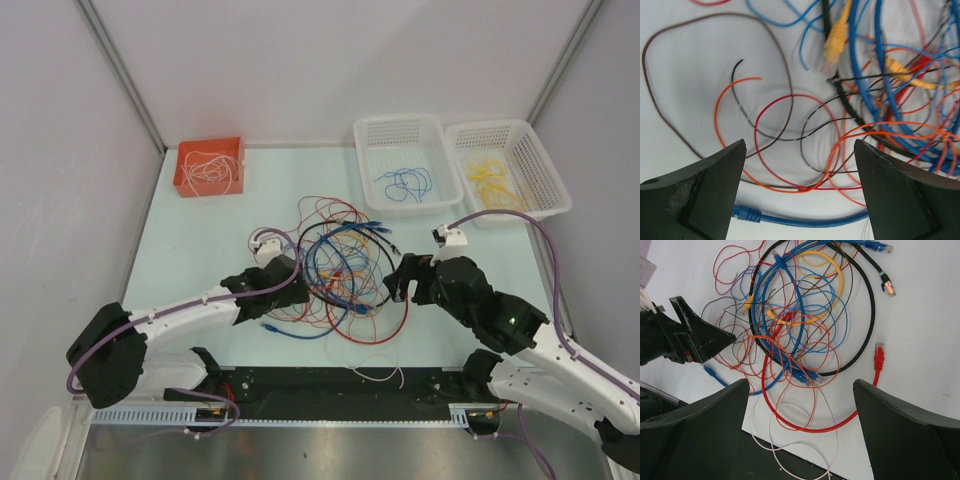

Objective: Untangle the cables

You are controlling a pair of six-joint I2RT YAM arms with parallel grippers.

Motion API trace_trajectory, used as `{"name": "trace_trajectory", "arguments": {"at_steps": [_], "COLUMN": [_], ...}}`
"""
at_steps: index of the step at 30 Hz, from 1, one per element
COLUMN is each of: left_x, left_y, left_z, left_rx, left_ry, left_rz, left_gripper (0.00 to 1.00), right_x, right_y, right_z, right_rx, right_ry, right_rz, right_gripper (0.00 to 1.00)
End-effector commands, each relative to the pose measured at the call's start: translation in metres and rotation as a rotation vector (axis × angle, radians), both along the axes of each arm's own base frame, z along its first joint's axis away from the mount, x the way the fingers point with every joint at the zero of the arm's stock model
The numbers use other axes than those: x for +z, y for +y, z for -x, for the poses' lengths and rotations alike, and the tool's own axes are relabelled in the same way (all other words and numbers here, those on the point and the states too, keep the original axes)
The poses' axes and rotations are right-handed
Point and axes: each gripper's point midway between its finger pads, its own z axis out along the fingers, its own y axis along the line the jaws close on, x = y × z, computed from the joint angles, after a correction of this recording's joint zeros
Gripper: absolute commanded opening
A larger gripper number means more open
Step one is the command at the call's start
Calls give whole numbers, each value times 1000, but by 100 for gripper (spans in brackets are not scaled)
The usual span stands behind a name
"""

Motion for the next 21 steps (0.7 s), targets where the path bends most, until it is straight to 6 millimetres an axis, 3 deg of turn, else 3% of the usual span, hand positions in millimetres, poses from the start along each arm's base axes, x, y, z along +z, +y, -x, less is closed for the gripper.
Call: {"name": "trace_trajectory", "arguments": {"at_steps": [1, 8, 12, 15, 16, 18, 19, 21], "left_x": [-7, -34, -44, -49, -50, -54, -55, -56], "left_y": [11, 5, -2, -9, -11, -14, -16, -17], "left_z": [11, 10, 8, 7, 6, 6, 6, 5], "left_rx": [67, 42, 2, -30, -39, -55, -61, -69], "left_ry": [24, 134, 172, 201, 204, 225, 226, 232], "left_rz": [23, 13, 17, 7, 4, -3, -3, -4], "left_gripper": [95, 93, 80, 60, 44, 31, 18, 1], "right_x": [7, 5, 6, 5, 6, 7, 7, 7], "right_y": [-5, -2, -4, -8, -9, -9, -9, -10], "right_z": [-1, -3, -2, -2, -2, -2, -2, -2], "right_rx": [-41, -40, -45, -55, -59, -60, -59, -64], "right_ry": [-19, -16, -20, -22, -26, -29, -28, -29], "right_rz": [-22, -17, -20, -11, -12, -15, -15, -15], "right_gripper": [90, 90, 90, 90, 90, 90, 90, 90]}}
